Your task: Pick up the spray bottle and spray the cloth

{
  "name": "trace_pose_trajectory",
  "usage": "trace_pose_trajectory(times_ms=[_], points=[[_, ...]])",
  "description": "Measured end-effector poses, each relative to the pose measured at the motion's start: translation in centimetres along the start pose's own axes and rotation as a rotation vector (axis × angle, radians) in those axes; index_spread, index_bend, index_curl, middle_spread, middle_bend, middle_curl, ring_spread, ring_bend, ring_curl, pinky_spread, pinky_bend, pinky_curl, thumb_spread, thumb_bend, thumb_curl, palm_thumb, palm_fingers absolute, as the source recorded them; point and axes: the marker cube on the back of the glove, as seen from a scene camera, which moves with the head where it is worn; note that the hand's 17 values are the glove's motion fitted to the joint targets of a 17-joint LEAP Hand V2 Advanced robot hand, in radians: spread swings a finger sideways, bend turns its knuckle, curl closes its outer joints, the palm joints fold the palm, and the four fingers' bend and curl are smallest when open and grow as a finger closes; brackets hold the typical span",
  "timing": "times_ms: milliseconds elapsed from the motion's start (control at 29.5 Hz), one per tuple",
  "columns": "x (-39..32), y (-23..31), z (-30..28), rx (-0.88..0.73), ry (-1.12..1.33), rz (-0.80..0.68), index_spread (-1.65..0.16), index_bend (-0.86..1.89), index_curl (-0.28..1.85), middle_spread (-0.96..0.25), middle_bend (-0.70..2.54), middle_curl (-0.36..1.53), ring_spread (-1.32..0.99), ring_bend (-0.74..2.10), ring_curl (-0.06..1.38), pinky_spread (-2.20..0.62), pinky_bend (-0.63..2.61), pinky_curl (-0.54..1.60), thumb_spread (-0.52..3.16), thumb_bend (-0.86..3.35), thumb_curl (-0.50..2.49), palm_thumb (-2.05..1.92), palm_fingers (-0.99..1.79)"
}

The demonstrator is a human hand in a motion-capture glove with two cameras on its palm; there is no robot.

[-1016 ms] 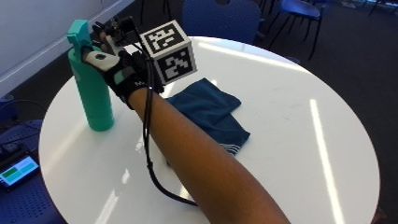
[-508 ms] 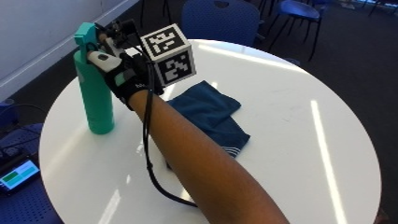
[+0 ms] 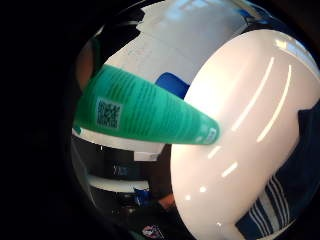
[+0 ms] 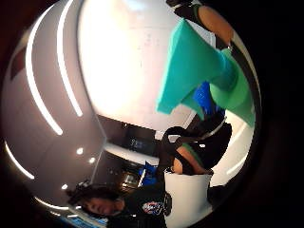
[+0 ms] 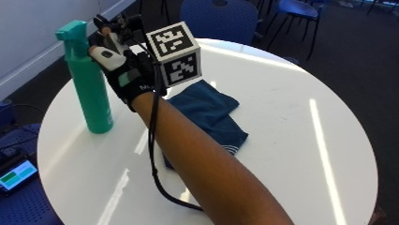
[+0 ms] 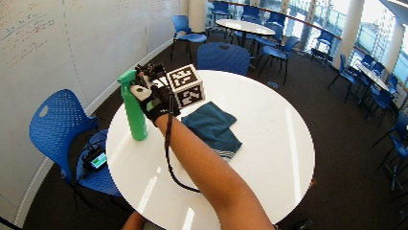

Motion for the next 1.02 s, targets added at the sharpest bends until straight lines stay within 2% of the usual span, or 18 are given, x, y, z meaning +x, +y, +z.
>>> trace_pose_trajectory(times_ms=[203, 576, 813, 1016], points=[[-1.1, 2.2, 0.1, 0.015, 0.016, -0.036, -0.47, 0.16, 0.28, -0.13, 0.25, 0.37, -0.09, 0.31, 0.33, 0.20, 0.18, 0.30, 1.17, 0.01, 0.80, 0.85, 0.44], [-2.9, 6.8, 1.1, -0.085, 0.085, -0.121, -0.46, 0.17, 0.28, -0.12, 0.20, 0.36, -0.08, 0.26, 0.31, 0.19, 0.19, 0.32, 1.22, 0.00, 0.84, 0.80, 0.41], [-3.3, 9.5, 1.9, -0.159, 0.195, -0.193, -0.46, 0.18, 0.30, -0.11, 0.19, 0.35, -0.08, 0.24, 0.30, 0.19, 0.18, 0.32, 1.23, 0.00, 0.86, 0.78, 0.43], [-3.4, 12.4, 2.5, -0.202, 0.405, -0.322, -0.46, 0.19, 0.31, -0.10, 0.19, 0.35, -0.07, 0.23, 0.30, 0.19, 0.17, 0.31, 1.24, 0.00, 0.88, 0.77, 0.44]])
